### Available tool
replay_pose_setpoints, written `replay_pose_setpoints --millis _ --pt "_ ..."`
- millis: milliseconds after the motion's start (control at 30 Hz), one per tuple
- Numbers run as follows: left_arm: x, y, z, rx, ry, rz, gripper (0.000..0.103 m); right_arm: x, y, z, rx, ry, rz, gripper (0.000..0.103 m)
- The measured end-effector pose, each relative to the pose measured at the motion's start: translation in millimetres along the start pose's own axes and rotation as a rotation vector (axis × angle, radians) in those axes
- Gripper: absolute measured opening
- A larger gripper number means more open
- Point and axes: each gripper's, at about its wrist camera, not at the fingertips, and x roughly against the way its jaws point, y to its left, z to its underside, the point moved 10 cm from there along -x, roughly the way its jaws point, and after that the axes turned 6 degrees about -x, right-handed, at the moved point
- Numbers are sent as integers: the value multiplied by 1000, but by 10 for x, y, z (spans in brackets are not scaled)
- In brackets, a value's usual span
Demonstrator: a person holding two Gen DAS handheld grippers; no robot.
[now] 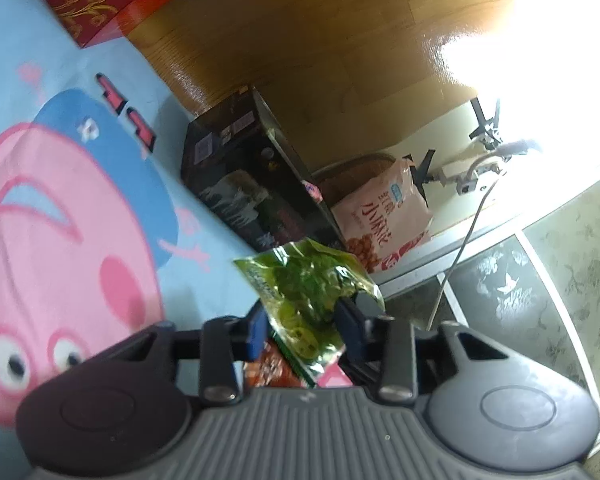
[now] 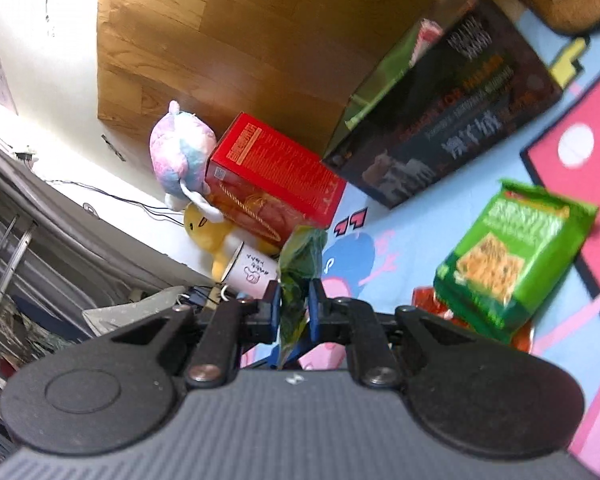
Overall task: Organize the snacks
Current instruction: 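Drop the seaweed packet into the black tin box with the left gripper, then move the left gripper to the green cracker packet and close on it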
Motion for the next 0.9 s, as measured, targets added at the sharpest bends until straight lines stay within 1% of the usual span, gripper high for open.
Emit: replay_pose_setpoints --millis 67,167,233,300,400,433,467,533,567,600,633,667,733,800,867,900 --pt "-75 -75 -165 -19 2 -4 30 9 52 -104 36 -14 9 17" --pt "-250 -257 -483 -107 -14 -44 30 -13 196 -347 124 -52 26 17" --pt "-443 -386 -704 -169 -20 -73 30 -22 258 -527 183 -89 46 17" --pt "-687 -477 -881 -203 -9 -89 31 -31 286 -732 237 -135 84 17" --pt "-1102 -518 -1046 -242 19 -125 32 -19 219 -1033 313 -216 172 17" --pt "-1228 -507 -1072 -259 28 -149 32 -13 174 -1110 333 -234 204 17" --pt "-1367 -475 -1084 -281 38 -188 32 -12 120 -1177 356 -251 241 18" --pt "-1555 -399 -1062 -313 63 -245 35 -33 6 -1259 451 -280 359 22" --pt "-1619 -360 -1041 -318 71 -268 35 -44 -50 -1285 515 -297 442 29" --pt "-1634 -361 -1032 -335 61 -282 36 -44 -104 -1287 582 -312 526 41" --pt "-1622 -367 -1018 -340 57 -286 37 -36 -126 -1277 622 -322 560 45" --pt "-1597 -386 -1004 -340 49 -278 38 -3 -138 -1262 658 -343 580 46" --pt "-1495 -408 -975 -336 38 -267 39 88 -143 -1246 675 -387 596 46" --pt "-1388 -445 -956 -341 27 -270 39 225 -150 -1231 654 -428 583 46" --pt "-1247 -498 -906 -347 22 -269 39 344 -151 -1159 610 -440 552 46" --pt "-1180 -514 -875 -348 22 -266 39 397 -161 -1100 589 -431 534 46"
